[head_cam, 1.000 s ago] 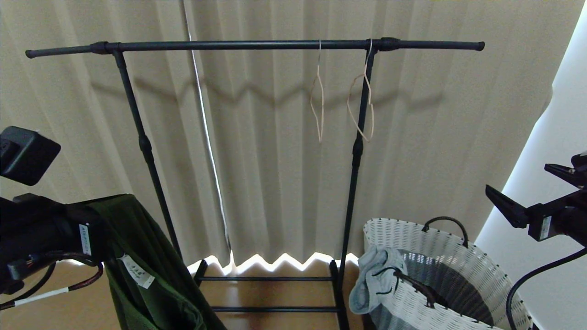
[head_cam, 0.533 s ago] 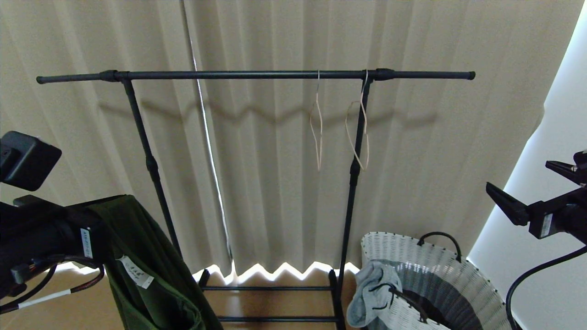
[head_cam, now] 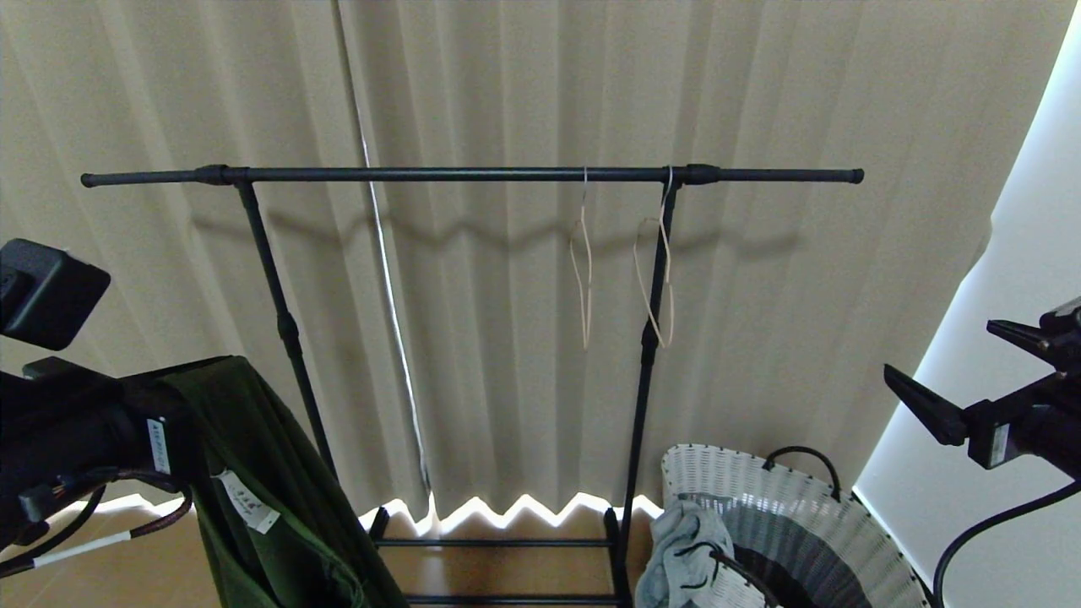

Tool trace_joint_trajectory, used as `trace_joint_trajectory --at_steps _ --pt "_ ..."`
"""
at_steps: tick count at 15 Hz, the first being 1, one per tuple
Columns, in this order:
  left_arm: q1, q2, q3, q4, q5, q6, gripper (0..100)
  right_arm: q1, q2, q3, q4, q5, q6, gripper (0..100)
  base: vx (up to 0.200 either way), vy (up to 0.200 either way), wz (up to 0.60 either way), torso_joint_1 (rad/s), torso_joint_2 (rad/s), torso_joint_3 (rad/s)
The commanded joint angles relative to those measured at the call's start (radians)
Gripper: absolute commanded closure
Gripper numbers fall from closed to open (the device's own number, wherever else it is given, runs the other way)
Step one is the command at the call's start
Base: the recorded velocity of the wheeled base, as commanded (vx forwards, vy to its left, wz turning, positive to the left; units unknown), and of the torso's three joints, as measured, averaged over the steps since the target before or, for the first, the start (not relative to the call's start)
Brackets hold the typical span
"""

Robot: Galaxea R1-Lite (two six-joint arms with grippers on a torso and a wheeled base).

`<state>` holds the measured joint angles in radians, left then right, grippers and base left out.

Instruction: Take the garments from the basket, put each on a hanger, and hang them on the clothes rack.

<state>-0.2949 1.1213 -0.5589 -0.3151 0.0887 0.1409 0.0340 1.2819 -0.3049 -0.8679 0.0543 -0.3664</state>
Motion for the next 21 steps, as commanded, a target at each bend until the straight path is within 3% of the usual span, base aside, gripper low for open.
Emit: trace_joint_trajectory --at_steps 1,4,7,11,16,21 --pt "0.0 0.002 -0.006 -0.004 0.0 -0.003 100 0.001 -0.012 0.01 -0.005 0.026 -0.005 0 0.0 0.0 0.0 0.0 0.0 0.0" --pt "0.002 0.005 -0.007 -0.004 0.0 -0.003 100 0.001 -0.024 -0.025 0.009 0.101 0.02 0 0.0 0.0 0.0 0.0 0.0 0.0" --pt "0.0 0.009 -0.004 -0.002 0.0 -0.003 100 0.003 -0.004 -0.043 0.041 0.101 0.101 0 0.0 0.0 0.0 0.0 0.0 0.0" --pt "0.0 0.008 -0.01 -0.004 0.0 -0.001 100 0.001 -0.004 -0.114 0.171 0.099 0.227 0 0.0 0.2 0.0 0.002 0.0 0.002" --pt "0.0 0.008 -0.001 -0.004 0.0 0.0 100 0.001 0.0 -0.114 0.173 0.093 0.225 0 0.0 0.2 0.0 0.004 0.01 0.004" --pt "-0.003 0.002 0.027 -0.009 0.0 0.005 100 0.0 0.0 -0.105 0.173 0.09 0.225 0 0.0 0.0 0.0 0.0 0.0 0.0"
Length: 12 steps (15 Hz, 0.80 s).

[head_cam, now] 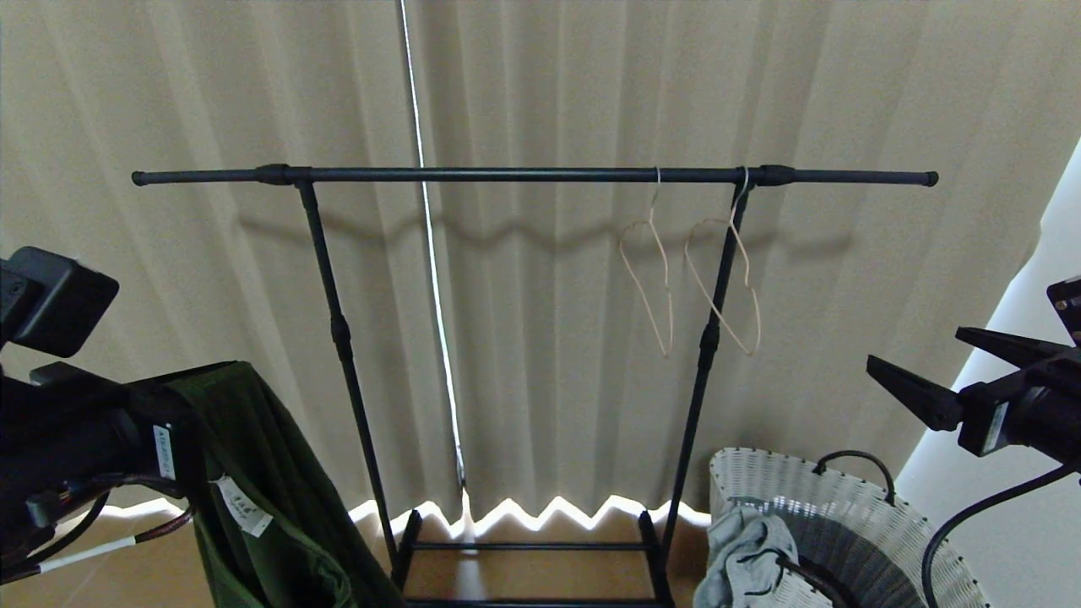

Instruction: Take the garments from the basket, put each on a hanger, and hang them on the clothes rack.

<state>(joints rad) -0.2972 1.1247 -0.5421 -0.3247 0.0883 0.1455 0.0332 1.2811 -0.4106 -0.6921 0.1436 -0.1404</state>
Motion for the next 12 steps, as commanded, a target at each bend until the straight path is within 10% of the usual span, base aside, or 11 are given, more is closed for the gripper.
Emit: trace_joint_trajectory --at_steps 1,6,12 --pt "0.0 0.0 0.019 -0.013 0.001 0.0 100 0.001 0.001 0.001 -0.003 0.001 -0.001 0 0.0 0.0 0.0 0.0 0.0 0.0" --pt "0.003 0.001 0.024 -0.039 0.001 -0.004 100 0.001 -0.003 0.0 -0.004 0.001 -0.002 0 0.0 0.0 0.0 0.0 0.0 0.0" --pt "0.003 0.003 0.027 -0.039 0.001 -0.004 100 0.001 -0.009 0.003 -0.004 -0.001 -0.004 0 0.2 0.0 0.0 0.004 0.0 0.001"
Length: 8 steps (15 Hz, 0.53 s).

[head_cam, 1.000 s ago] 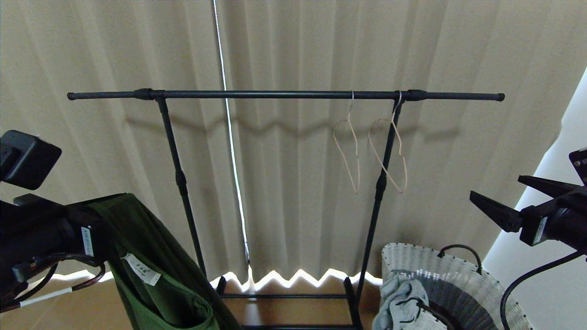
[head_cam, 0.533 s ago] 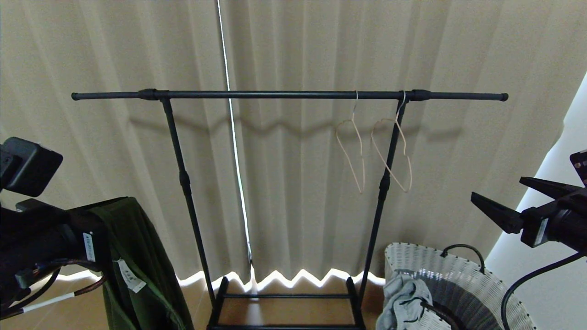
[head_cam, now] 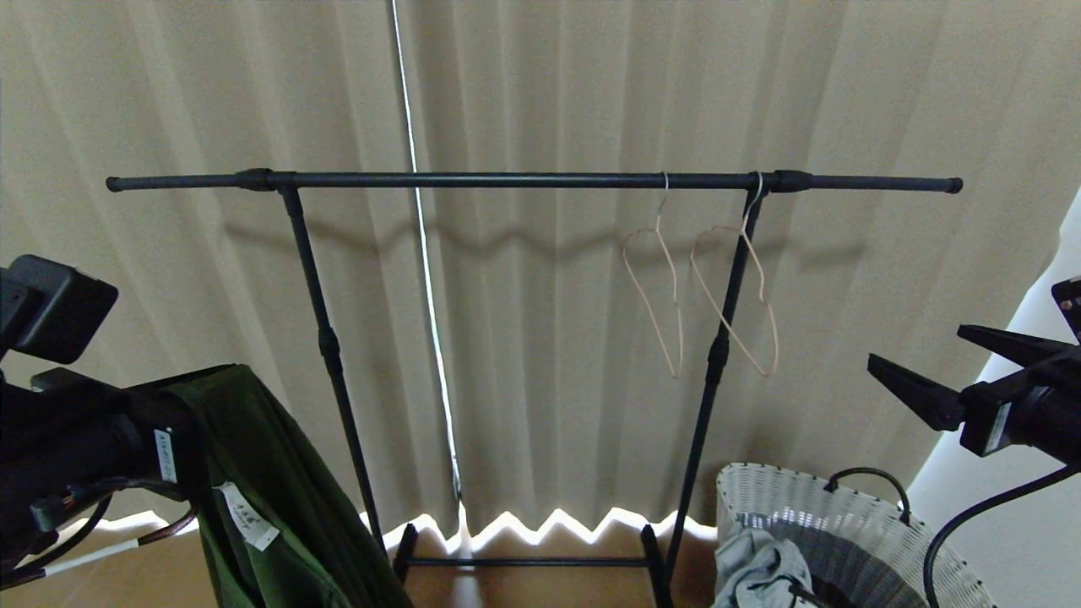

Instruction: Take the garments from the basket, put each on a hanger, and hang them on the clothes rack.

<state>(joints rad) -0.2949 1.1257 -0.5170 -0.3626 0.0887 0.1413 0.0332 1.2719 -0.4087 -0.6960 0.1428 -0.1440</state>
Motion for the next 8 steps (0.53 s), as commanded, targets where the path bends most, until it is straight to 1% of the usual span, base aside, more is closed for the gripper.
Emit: trace_joint_trajectory --at_steps 1,8 --pt "0.0 0.0 0.008 -0.001 0.0 0.0 100 0.001 0.0 0.002 0.001 0.0 0.0 0 0.2 0.0 0.0 0.012 0.0 -0.007" --pt "0.0 0.008 0.028 -0.001 0.0 0.004 100 -0.003 0.01 -0.005 0.004 0.0 -0.002 0 0.2 0.0 0.0 0.001 0.0 0.002"
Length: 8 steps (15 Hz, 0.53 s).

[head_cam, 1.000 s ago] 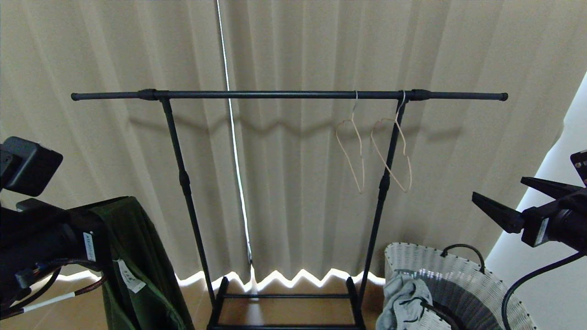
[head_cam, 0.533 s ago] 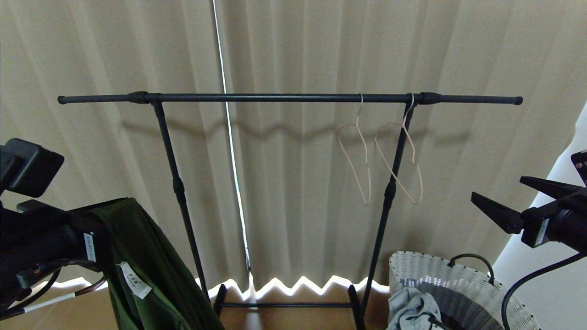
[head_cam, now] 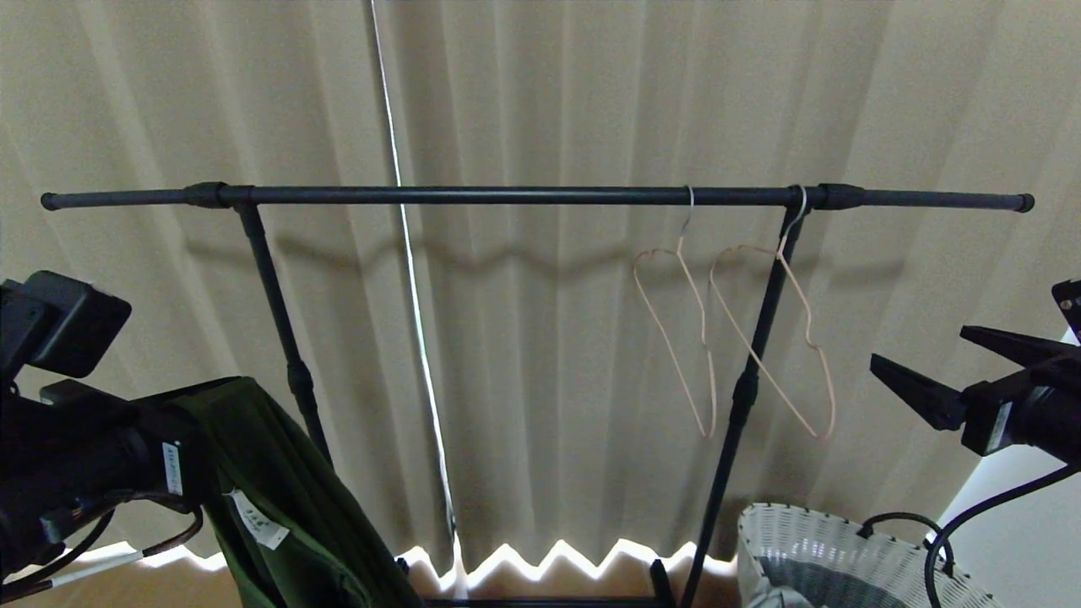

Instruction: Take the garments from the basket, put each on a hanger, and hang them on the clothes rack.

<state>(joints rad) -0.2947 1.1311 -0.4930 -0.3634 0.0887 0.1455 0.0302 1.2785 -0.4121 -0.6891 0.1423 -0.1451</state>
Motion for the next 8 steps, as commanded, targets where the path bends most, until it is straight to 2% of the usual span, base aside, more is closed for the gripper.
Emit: trace_joint_trajectory --at_steps 1,2,4,5,6,8 --pt "-0.001 0.003 0.014 0.0 0.0 0.0 100 0.0 0.005 -0.01 0.019 -0.001 -0.001 0 0.2 0.0 0.0 0.002 0.0 0.002" --pt "-0.001 0.003 0.027 -0.003 0.0 0.0 100 0.0 0.007 -0.031 0.069 -0.006 -0.001 0 0.0 0.0 0.0 0.0 0.0 0.0" --pt "-0.001 0.003 0.05 -0.054 0.0 -0.003 100 0.004 0.005 -0.131 0.293 -0.07 0.004 0 0.0 0.0 0.0 0.0 0.0 0.0" --pt "-0.001 0.003 0.057 -0.071 0.0 -0.003 100 0.005 0.007 -0.157 0.338 -0.081 0.007 0 0.0 0.0 0.0 0.0 0.0 0.0" --pt "-0.001 0.004 0.079 -0.127 -0.001 -0.003 100 0.007 0.019 -0.218 0.416 -0.093 0.022 0 0.0 0.0 0.0 0.0 0.0 0.0" --pt "-0.001 0.012 0.083 -0.144 -0.001 -0.003 100 0.02 0.055 -0.272 0.43 -0.115 0.033 0 0.0 0.0 0.0 0.0 0.0 0.0"
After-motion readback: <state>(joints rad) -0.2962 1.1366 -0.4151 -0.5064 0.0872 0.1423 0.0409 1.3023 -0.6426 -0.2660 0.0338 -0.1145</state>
